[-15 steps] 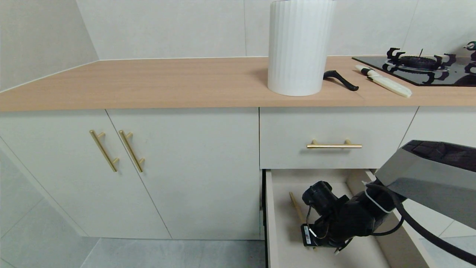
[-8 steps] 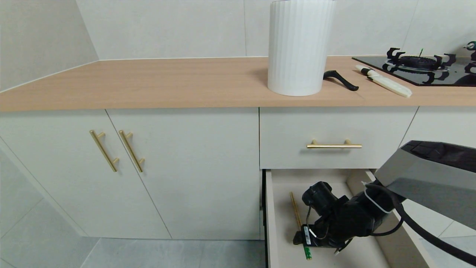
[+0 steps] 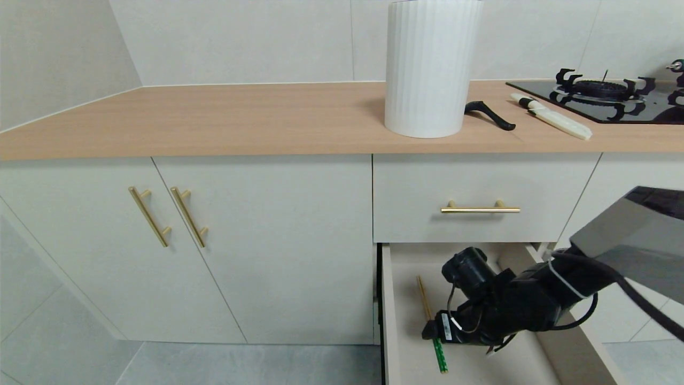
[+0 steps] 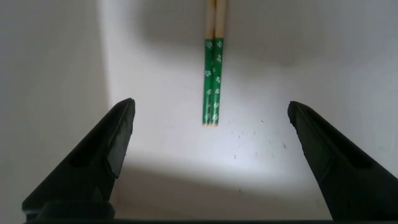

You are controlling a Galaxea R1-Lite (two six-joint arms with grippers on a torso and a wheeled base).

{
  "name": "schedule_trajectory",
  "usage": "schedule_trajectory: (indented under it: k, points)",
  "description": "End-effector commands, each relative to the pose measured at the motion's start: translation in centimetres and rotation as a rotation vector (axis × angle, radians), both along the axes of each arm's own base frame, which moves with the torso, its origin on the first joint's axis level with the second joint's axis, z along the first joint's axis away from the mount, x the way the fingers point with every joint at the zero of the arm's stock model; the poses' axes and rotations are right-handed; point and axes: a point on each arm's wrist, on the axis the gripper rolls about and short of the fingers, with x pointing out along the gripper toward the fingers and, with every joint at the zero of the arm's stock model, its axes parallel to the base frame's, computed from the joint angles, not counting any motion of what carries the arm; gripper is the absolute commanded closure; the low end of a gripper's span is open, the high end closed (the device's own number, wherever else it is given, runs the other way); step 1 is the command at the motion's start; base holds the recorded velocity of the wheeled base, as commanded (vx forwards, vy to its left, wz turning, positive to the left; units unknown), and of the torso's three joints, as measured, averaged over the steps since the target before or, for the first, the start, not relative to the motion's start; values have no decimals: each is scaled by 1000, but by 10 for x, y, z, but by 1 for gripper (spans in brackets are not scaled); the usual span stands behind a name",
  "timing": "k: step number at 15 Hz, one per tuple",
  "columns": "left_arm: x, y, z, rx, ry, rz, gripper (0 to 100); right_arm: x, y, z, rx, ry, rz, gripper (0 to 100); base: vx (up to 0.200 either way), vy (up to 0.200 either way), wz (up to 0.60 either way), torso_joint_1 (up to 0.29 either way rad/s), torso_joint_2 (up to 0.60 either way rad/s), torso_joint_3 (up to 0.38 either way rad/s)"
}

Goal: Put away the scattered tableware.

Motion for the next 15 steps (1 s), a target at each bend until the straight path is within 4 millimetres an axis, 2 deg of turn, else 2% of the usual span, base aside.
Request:
schedule_trajectory:
  k: [1,2,3,4,5,6,7,11,15]
  points:
    - [0,0,0,0,1,1,0,-15,-22,78,82,-148,-26,0,0,0,0,0,0,0]
    - [0,0,0,0,1,-1,0,-20,-27,89,92,-167,-30,0,0,0,0,0,0,0]
    - [0,0,0,0,-1,-1,0,-32,-39,120,113,-247,-20,0,0,0,0,0,0,0]
    - [0,0,0,0,-1,-1,0,-43,-50,136,115,-298,-7,0,0,0,0,0,0,0]
    - [0,0,0,0,1,1,0,-43,-51,137,114,-302,-6,0,0,0,0,0,0,0]
    - [0,0,0,0,1,1,0,-59,-67,163,121,-397,5,0,0,0,0,0,0,0]
    - [0,0,0,0,-1,-1,0,-67,-76,173,127,-439,0,0,0,0,0,0,0,0]
    - [0,0,0,0,-1,-1,0,-89,-93,198,127,-555,12,0,0,0,0,0,0,0]
    - [0,0,0,0,-1,1,0,-92,-95,198,105,-568,35,0,0,0,0,0,0,0]
